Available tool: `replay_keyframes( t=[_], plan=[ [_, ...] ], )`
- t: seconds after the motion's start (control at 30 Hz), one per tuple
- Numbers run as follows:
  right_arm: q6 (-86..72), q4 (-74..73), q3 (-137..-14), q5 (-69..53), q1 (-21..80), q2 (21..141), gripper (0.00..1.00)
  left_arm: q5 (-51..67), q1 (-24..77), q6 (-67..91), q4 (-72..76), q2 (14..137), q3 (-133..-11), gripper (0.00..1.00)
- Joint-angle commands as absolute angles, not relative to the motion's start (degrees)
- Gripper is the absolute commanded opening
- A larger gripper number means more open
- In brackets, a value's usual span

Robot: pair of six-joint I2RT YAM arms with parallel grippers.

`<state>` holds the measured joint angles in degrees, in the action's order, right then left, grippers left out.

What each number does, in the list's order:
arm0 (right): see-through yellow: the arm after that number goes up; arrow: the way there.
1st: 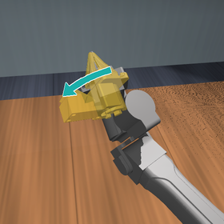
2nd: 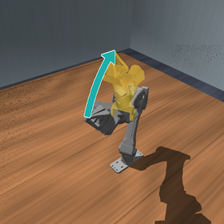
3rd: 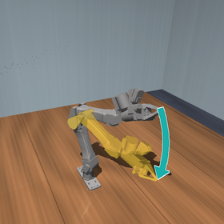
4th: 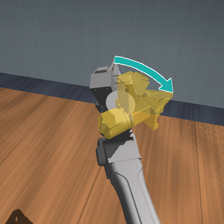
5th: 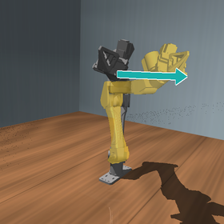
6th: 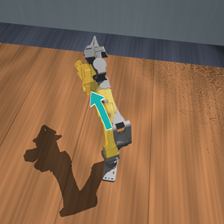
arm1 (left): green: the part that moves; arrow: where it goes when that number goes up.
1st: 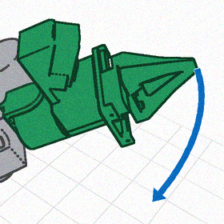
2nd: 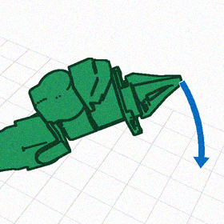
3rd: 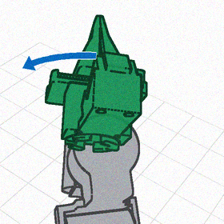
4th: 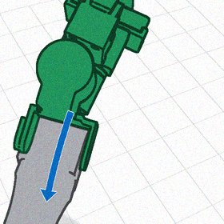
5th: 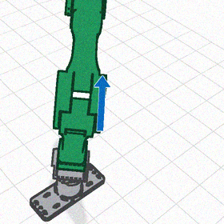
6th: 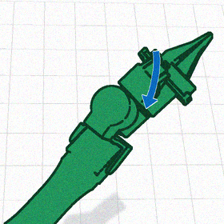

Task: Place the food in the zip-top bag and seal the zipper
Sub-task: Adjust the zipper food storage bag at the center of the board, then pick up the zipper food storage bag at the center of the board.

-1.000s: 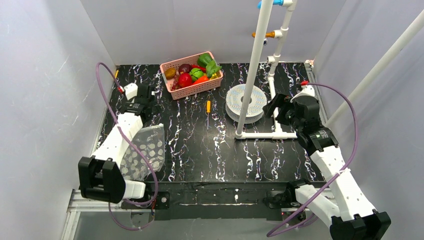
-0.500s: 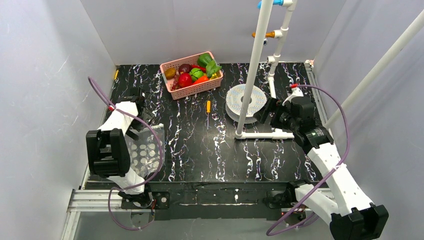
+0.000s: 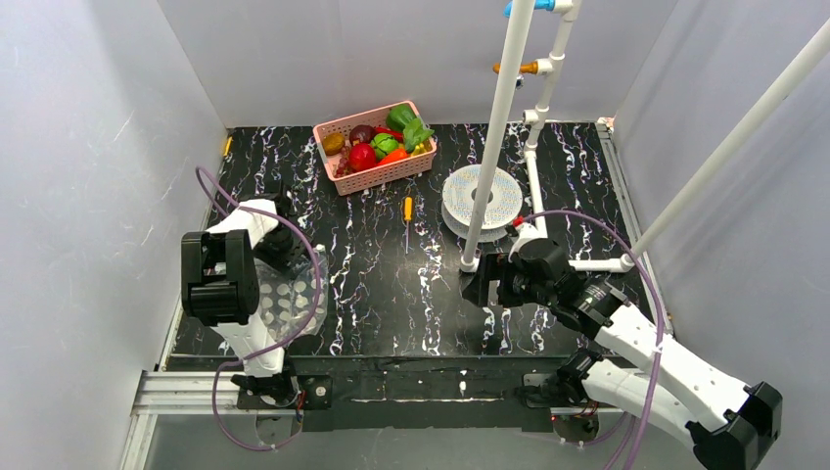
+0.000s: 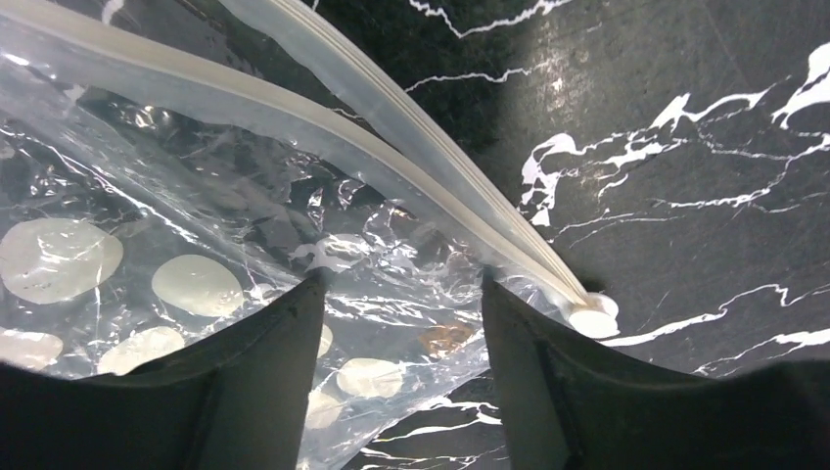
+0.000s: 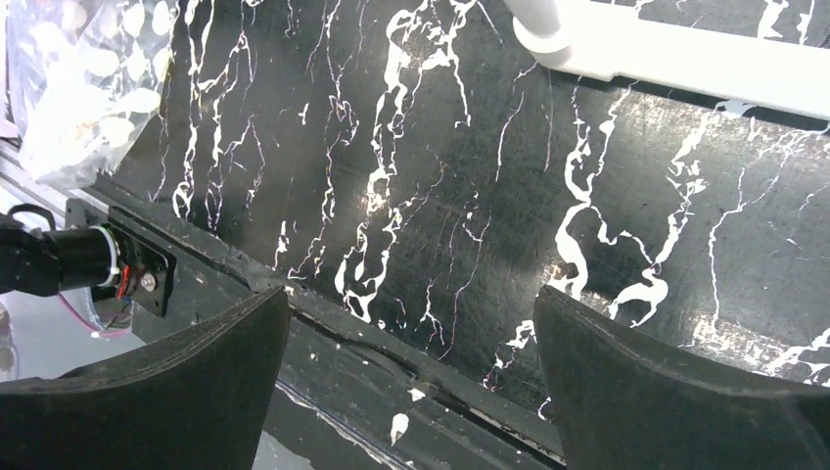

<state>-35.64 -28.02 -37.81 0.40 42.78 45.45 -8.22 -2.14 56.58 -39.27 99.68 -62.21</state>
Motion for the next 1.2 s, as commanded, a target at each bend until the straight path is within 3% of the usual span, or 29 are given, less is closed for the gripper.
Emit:
replay_keyframes(
  t=[0.0, 0.17, 0.47, 0.53, 0.77, 0.97, 1.17],
  plan=[
    [-37.87, -28.68, -39.05, 7.13, 48.44, 46.38, 1.0, -2.99, -1.34, 55.58, -36.22, 101.25, -60.37, 0.46],
    [-35.72, -28.43, -45.24, 13.48, 56.33, 53.52, 1.0, 1.91, 2.89, 49.77, -32.24, 102.49, -61.03, 0.18],
    [-30.03, -25.28, -52.3, 16.23, 59.85, 61.24, 1.0, 5.57, 17.68, 33.55, -24.02, 94.74, -60.74, 0.16],
    [-29.24, -24.21, -52.36, 16.67, 59.86, 61.08, 1.0, 6.0, 19.19, 30.56, -23.44, 92.58, -60.72, 0.2],
    [-28.16, -21.54, -52.18, 17.45, 59.86, 61.27, 1.0, 3.89, 19.69, 23.91, -21.88, 85.58, -60.59, 0.63],
    [-27.94, -20.91, -52.43, 17.44, 59.85, 62.18, 1.0, -1.66, 19.69, 25.4, -20.51, 88.49, -64.3, 0.88],
    [-27.47, -20.6, -52.4, 18.4, 59.85, 61.54, 1.0, -14.96, 19.81, 36.02, -29.09, 96.38, -72.72, 0.88]
  ],
)
